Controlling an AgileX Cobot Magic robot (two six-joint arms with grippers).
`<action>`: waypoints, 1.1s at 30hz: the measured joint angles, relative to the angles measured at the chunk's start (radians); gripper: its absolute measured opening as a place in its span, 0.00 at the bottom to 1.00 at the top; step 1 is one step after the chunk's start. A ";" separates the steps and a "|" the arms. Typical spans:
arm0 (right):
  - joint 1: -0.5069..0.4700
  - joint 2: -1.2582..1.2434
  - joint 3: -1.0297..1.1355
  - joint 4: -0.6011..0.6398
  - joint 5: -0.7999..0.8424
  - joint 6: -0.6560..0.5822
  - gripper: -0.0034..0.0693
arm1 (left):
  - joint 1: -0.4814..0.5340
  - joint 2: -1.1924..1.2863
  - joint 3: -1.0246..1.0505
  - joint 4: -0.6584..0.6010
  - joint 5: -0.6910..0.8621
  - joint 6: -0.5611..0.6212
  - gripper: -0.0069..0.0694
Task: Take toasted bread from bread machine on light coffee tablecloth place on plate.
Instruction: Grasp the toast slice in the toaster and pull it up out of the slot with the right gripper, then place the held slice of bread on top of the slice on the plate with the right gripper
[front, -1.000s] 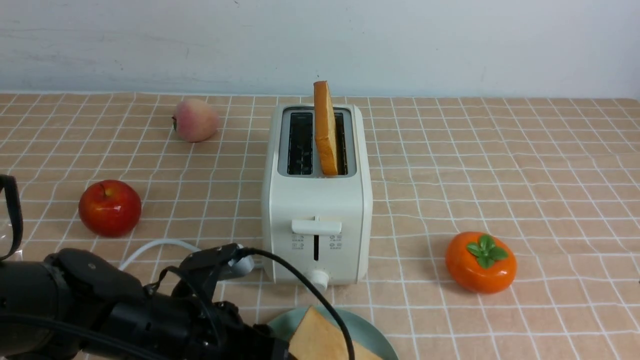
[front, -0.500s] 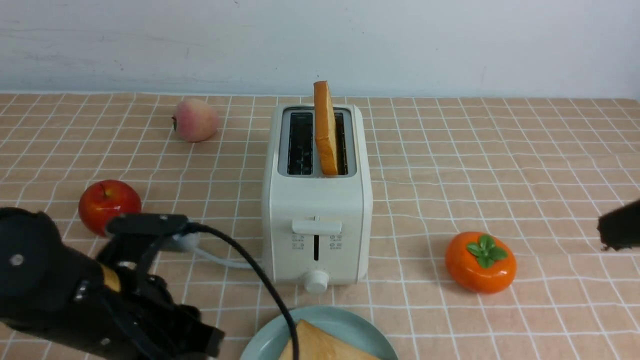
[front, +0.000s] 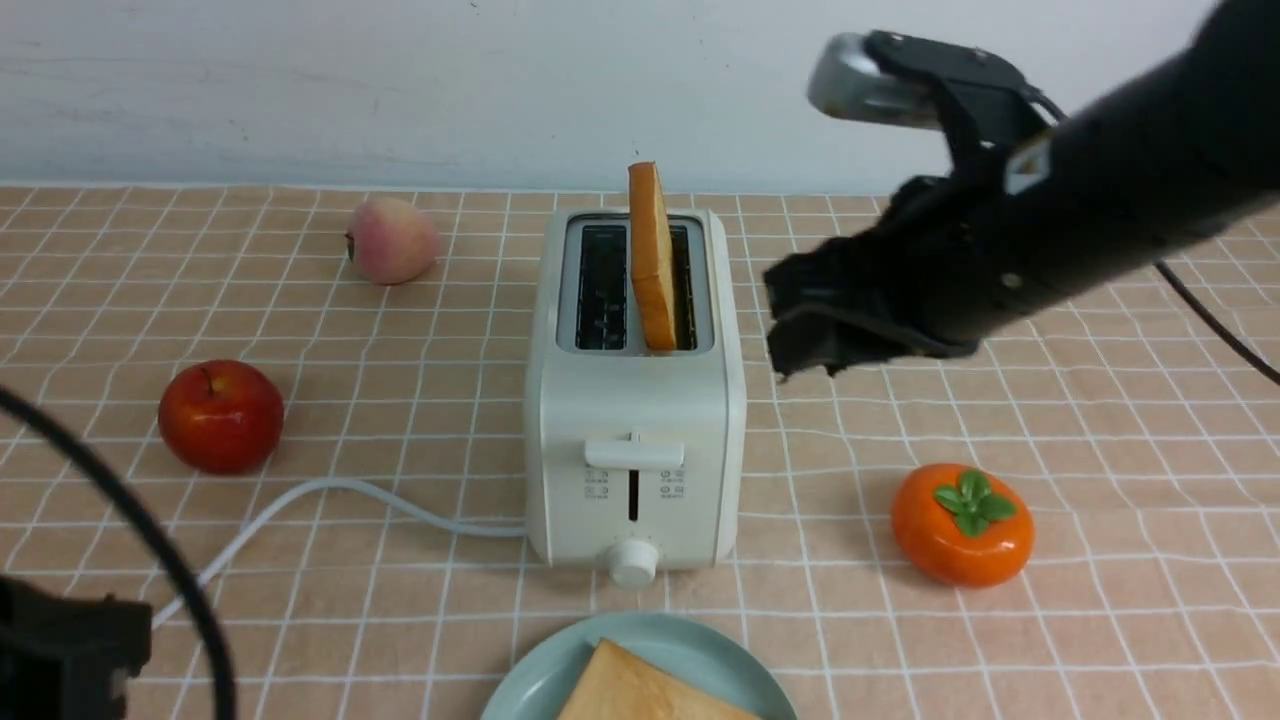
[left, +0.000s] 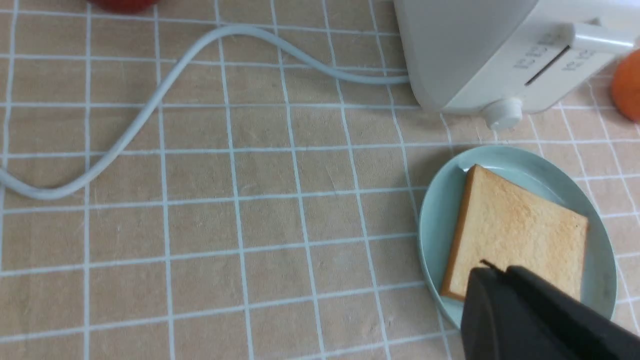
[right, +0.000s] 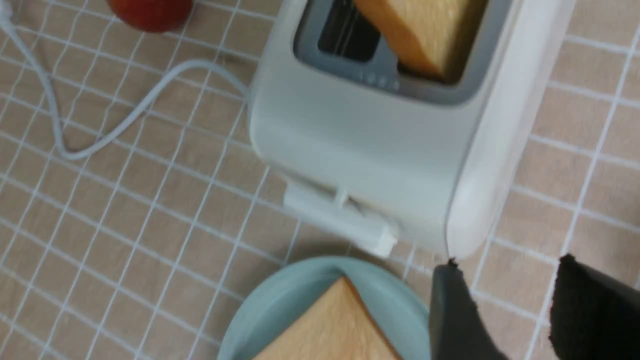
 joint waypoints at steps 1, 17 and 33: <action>0.010 0.039 -0.045 -0.030 -0.003 0.018 0.55 | 0.000 -0.034 0.019 -0.004 0.009 -0.001 0.07; 0.032 0.450 -0.497 -0.135 -0.006 0.085 0.80 | 0.000 -0.378 0.202 -0.043 0.037 -0.048 0.07; 0.032 0.159 -0.639 -0.208 0.343 -0.082 0.18 | 0.000 -0.381 0.203 -0.046 0.037 -0.029 0.07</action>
